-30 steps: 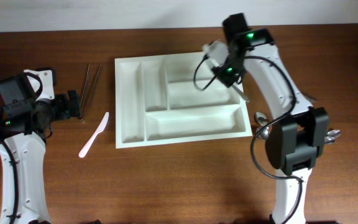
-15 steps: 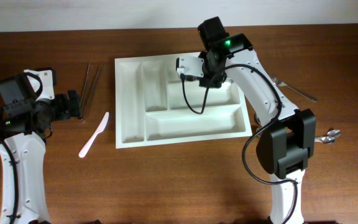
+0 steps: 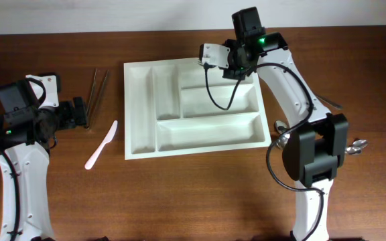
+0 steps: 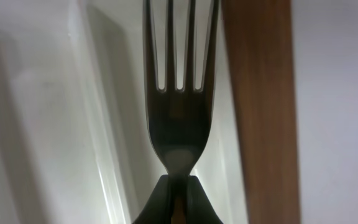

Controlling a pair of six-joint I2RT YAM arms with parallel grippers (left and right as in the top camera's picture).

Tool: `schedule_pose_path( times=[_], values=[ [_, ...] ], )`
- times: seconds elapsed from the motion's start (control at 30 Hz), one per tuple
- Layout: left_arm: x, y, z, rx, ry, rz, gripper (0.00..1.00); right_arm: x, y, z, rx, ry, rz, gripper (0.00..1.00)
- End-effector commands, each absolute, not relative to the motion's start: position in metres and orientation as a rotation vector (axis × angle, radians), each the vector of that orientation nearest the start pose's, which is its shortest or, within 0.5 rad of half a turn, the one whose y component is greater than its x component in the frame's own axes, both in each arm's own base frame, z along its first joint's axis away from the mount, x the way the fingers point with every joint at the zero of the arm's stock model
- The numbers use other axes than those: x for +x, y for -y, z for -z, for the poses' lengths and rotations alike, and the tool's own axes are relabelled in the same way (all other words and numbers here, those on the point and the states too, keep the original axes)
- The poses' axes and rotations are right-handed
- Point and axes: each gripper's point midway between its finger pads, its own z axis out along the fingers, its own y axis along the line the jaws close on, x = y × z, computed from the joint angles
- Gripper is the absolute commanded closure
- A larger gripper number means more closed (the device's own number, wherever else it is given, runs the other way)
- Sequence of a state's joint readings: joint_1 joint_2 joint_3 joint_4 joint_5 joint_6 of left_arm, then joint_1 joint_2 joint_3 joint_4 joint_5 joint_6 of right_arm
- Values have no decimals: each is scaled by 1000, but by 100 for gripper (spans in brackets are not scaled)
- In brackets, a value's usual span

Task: Pack container
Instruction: 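Carry the fork with the right gripper into the tray's top compartment and release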

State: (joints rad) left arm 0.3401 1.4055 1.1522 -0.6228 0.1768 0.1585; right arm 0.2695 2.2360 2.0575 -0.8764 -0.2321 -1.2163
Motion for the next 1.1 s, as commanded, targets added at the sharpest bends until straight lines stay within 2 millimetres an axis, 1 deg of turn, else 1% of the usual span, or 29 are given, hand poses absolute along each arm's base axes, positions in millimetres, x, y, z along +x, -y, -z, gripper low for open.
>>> schedule_pose_path(
  times=[0.0, 0.03, 0.17, 0.23, 0.3, 0.33, 0.37, 0.43, 0.5, 0.57, 0.67, 0.73, 0.77, 0.83, 0.87, 0.9, 0.97, 1.0, 1.07],
  values=[
    [378, -100, -193, -116, -2402, -3, 1, 523, -201, -115, -1821, -1811, -44, 96],
    [378, -100, -193, -116, -2402, -3, 1, 522, -202, -114, -1822, -1808, -53, 96],
    [378, -100, -193, -116, -2402, -3, 1, 524, -203, -100, -1831, -1821, -65, 96],
    [378, -100, -193, -116, -2402, -3, 1, 524, -204, -97, -1833, -1821, -67, 96],
    [378, -100, -193, -116, -2402, -3, 1, 524, -206, -95, -1833, -1826, -72, 78],
    [378, -100, -193, -116, -2402, -3, 1, 523, -207, -95, -1831, -1829, -76, 75],
    [378, -100, -193, -116, -2401, -3, 1, 523, -208, -97, -1817, -1840, -79, 75],
    [378, -100, -193, -116, -2402, -3, 1, 524, -210, -107, -1771, -1860, -84, 75],
    [378, -100, -193, -116, -2402, -3, 1, 528, -211, -127, -1672, -1899, -91, 71],
    [378, -100, -193, -116, -2402, -3, 1, 532, -209, -151, -1555, -1942, -102, 69],
    [378, -100, -193, -116, -2402, -3, 1, 535, -203, -205, -1296, -2022, -149, 62],
    [378, -100, -193, -116, -2402, -3, 1, 530, -195, -238, -1085, -2105, -215, 64],
    [378, -100, -193, -116, -2402, -3, 1, 524, -191, -252, -1013, -2134, -241, 64],
    [378, -100, -193, -116, -2402, -3, 1, 516, -172, -279, -864, -2187, -242, 65],
    [378, -100, -193, -116, -2402, -3, 1, 516, -157, -287, -775, -2221, -210, 67],
    [378, -100, -193, -116, -2402, -3, 1, 515, -139, -291, -677, -2261, -179, 67],
    [378, -100, -193, -116, -2402, -3, 1, 514, -106, -289, -519, -2337, -144, 67],
    [378, -100, -193, -116, -2402, -3, 1, 513, -91, -285, -462, -2373, -143, 71],
    [378, -100, -193, -116, -2402, -3, 1, 508, -57, -268, -315, -2472, -150, 78]
  ],
)
